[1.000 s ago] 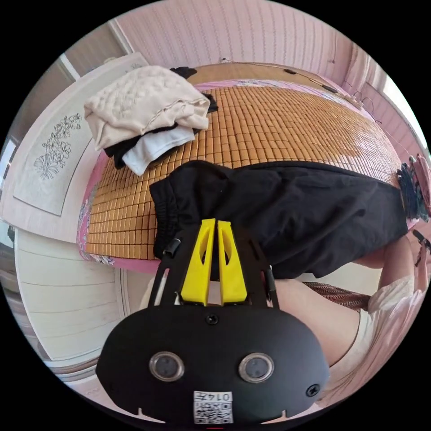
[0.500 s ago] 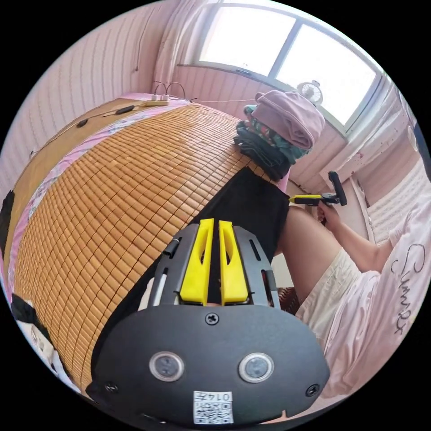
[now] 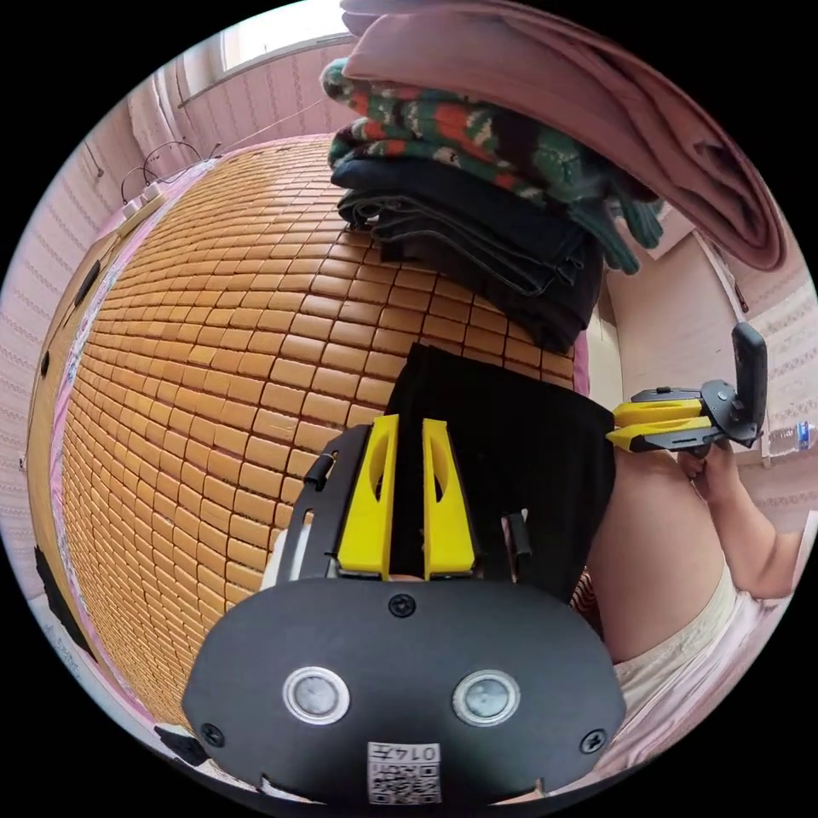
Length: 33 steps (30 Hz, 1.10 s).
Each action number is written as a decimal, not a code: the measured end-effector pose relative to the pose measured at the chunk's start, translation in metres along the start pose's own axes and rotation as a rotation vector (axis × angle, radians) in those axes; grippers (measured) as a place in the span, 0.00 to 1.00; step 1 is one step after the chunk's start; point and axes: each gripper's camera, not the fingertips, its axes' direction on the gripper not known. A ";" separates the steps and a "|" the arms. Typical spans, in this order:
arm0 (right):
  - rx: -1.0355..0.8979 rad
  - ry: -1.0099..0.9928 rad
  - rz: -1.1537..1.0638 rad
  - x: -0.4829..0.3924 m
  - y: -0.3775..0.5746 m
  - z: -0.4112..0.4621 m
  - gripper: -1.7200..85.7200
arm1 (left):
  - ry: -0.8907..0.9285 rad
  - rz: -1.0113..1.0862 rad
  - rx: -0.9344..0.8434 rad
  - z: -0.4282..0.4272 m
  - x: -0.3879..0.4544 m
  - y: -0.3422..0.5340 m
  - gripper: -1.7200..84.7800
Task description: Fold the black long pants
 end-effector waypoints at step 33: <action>-0.044 0.355 -0.294 -0.163 -0.013 0.056 0.02 | -0.200 -0.462 0.298 -0.134 0.017 0.311 0.01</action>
